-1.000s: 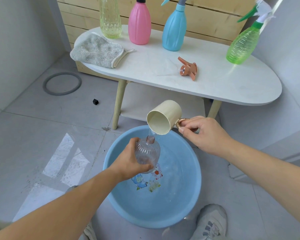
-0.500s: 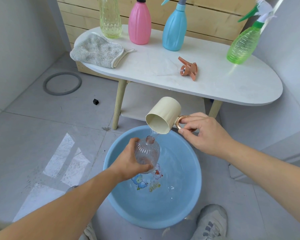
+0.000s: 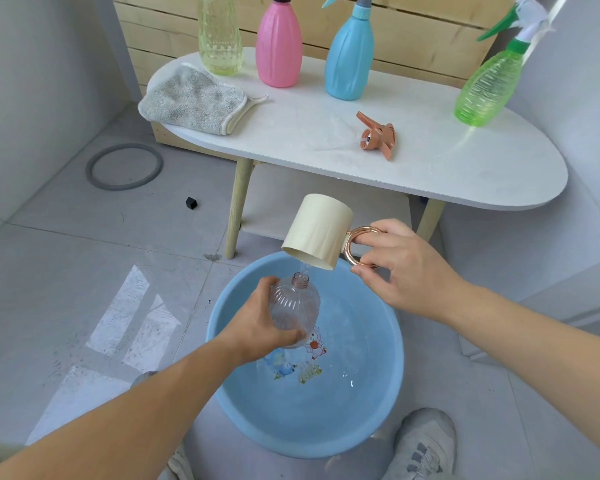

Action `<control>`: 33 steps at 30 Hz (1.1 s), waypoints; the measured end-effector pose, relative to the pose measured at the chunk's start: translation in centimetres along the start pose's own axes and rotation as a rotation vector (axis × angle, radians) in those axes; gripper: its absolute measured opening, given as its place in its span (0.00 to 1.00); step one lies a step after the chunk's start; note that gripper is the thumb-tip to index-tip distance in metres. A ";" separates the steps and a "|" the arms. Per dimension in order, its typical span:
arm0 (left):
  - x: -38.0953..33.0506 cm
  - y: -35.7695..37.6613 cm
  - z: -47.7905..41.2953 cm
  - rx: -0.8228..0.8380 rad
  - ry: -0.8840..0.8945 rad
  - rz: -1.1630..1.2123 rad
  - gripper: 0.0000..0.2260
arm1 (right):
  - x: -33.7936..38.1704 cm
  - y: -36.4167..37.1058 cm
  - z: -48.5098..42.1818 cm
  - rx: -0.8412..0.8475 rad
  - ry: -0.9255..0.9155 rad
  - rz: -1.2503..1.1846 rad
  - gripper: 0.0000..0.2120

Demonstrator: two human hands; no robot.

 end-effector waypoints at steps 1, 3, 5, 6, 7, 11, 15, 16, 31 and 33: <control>0.0 0.0 0.0 -0.001 0.002 -0.002 0.44 | 0.1 0.1 0.0 -0.006 -0.026 0.023 0.16; 0.1 0.0 -0.1 -0.003 0.004 -0.001 0.44 | 0.1 0.4 0.1 -0.007 -0.056 0.055 0.16; 0.2 0.0 -0.1 -0.003 0.003 0.003 0.44 | -0.1 1.0 0.2 0.001 -0.035 0.048 0.16; 0.3 0.0 -0.1 -0.003 0.000 0.004 0.44 | -0.4 1.4 0.3 0.011 0.013 0.012 0.16; 0.4 0.1 -0.2 -0.003 -0.005 0.004 0.44 | -0.7 1.8 0.4 0.026 0.091 -0.058 0.15; 1.3 0.3 -0.3 -0.008 -0.027 0.014 0.47 | -3.3 5.2 1.5 0.150 0.502 -0.360 0.15; 2.3 0.5 -0.2 -0.002 -0.048 -0.011 0.49 | -4.9 9.5 3.5 0.300 0.668 -0.392 0.21; 2.7 0.6 -0.4 -0.003 -0.047 -0.008 0.46 | -5.3 10.6 3.9 0.325 0.684 -0.380 0.21; 8.0 1.3 -1.3 0.001 -0.138 -0.032 0.40 | -6.5 23.2 6.1 0.692 0.649 -0.227 0.21; 8.4 1.5 -1.3 0.013 -0.153 -0.037 0.41 | -6.6 23.7 6.1 0.709 0.633 -0.213 0.21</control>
Point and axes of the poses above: each hand's wrist, its own z-axis away from the middle knuckle, its own y-axis out of the palm, x = y × z, the point moved 6 cm from there along -z, towards the middle knuckle, and after that the axes turned 2 degrees about x, right-handed, at the moved point
